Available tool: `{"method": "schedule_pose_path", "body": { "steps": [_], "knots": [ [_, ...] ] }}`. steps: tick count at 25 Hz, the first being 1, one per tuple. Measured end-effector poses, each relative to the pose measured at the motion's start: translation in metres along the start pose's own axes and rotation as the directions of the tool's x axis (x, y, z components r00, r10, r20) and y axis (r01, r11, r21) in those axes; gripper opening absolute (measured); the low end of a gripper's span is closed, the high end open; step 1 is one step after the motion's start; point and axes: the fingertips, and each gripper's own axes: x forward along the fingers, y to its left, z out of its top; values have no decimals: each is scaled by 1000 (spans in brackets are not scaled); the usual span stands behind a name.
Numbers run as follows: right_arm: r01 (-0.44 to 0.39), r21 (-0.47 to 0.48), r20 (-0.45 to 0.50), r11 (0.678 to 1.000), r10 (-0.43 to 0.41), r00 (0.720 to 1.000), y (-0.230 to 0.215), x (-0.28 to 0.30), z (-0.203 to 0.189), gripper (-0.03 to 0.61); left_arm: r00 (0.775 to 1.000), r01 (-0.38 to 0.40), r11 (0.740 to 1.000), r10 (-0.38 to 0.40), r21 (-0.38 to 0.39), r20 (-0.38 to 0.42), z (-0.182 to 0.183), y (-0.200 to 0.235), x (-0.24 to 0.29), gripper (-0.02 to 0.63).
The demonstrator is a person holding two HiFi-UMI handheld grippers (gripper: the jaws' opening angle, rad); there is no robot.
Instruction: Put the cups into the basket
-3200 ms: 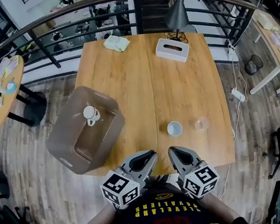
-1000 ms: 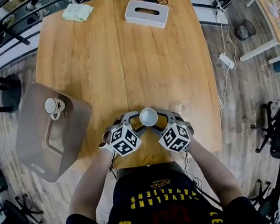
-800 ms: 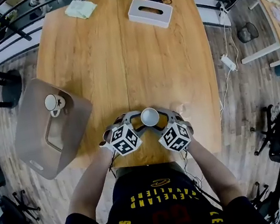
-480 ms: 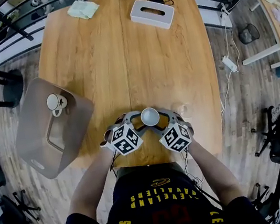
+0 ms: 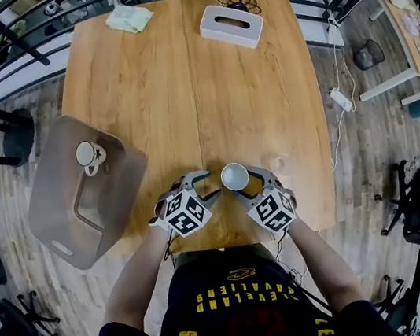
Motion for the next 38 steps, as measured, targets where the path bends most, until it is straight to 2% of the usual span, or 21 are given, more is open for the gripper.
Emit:
{"method": "schedule_pose_path", "body": {
  "steps": [3,6,12,21,27,32,35,38],
  "knots": [
    [18,8,7,1000,-18,1000,3,-6,7,253,1000,-15,997,16,-71,13,-3,-1,-10,230],
    [38,17,7,999,-38,999,7,-14,15,253,998,-1,988,11,-156,64,1,-9,-25,230],
    [50,61,44,997,-53,998,25,-16,48,253,987,48,969,-8,-243,163,9,-22,-69,229],
    [75,99,80,992,-83,993,54,-35,93,253,941,88,948,22,-306,338,21,-31,-144,229],
    [96,70,105,993,-103,989,65,-46,124,253,904,110,954,20,-279,427,30,-40,-192,229],
    [85,27,148,996,-88,985,68,-51,156,253,876,68,956,80,-286,476,38,-33,-221,229],
    [48,-15,167,999,-45,985,73,-47,171,253,861,9,954,145,-301,487,40,-20,-237,229],
    [3,-63,188,998,9,982,77,-44,182,253,849,-56,941,221,-335,480,36,-6,-248,229]
  ]
}}
